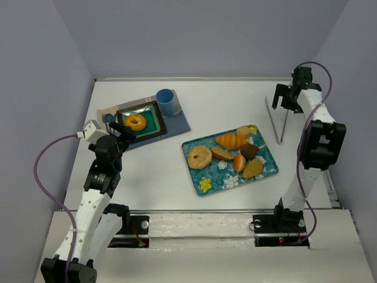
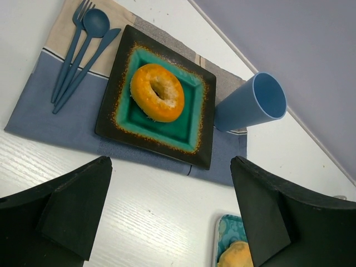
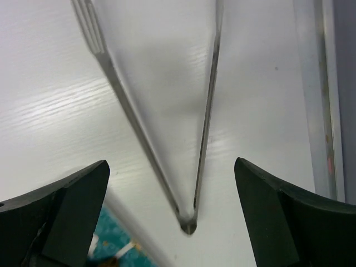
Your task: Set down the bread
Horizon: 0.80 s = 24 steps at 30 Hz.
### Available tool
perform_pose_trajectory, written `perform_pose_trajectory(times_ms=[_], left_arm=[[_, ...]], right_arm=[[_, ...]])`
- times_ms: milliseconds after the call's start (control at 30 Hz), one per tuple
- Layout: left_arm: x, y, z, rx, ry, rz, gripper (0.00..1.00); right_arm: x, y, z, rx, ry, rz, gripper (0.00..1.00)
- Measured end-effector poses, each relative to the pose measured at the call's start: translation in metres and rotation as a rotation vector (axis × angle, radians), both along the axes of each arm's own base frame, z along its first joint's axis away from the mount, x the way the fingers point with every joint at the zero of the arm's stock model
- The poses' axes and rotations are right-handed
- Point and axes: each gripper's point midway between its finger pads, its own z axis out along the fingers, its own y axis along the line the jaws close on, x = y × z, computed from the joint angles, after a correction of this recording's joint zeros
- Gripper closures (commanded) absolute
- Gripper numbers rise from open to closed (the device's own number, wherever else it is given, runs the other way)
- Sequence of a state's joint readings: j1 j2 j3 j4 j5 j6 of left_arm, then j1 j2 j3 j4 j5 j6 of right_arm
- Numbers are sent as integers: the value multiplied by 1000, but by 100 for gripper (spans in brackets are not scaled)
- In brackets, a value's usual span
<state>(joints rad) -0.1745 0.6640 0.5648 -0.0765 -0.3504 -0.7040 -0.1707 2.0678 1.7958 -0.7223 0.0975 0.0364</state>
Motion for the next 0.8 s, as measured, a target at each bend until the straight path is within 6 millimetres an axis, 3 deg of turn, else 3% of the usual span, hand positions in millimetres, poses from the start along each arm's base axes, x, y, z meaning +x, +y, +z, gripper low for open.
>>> perform_pose_trajectory(times_ms=[233, 333, 367, 467, 567, 633, 700, 800], left_arm=[[-2, 3, -3, 7, 17, 14, 1], [-2, 3, -4, 6, 21, 18, 1], [-2, 3, -4, 5, 22, 18, 1], [1, 2, -8, 2, 39, 17, 1], [6, -1, -14, 1, 68, 6, 1], [9, -3, -21, 1, 92, 0, 1], [11, -4, -26, 1, 110, -4, 1], [17, -8, -32, -2, 139, -14, 1]], right_arm=[[-63, 17, 129, 50, -393, -127, 0], [-91, 25, 153, 94, -523, -177, 0], [-103, 29, 149, 114, -556, -194, 0], [-129, 38, 113, 177, -555, -240, 0], [-162, 50, 51, 242, -465, -287, 0], [-178, 55, 25, 269, -416, -314, 0], [-187, 60, 15, 298, -405, -330, 0], [-185, 66, 34, 339, -482, -319, 0]])
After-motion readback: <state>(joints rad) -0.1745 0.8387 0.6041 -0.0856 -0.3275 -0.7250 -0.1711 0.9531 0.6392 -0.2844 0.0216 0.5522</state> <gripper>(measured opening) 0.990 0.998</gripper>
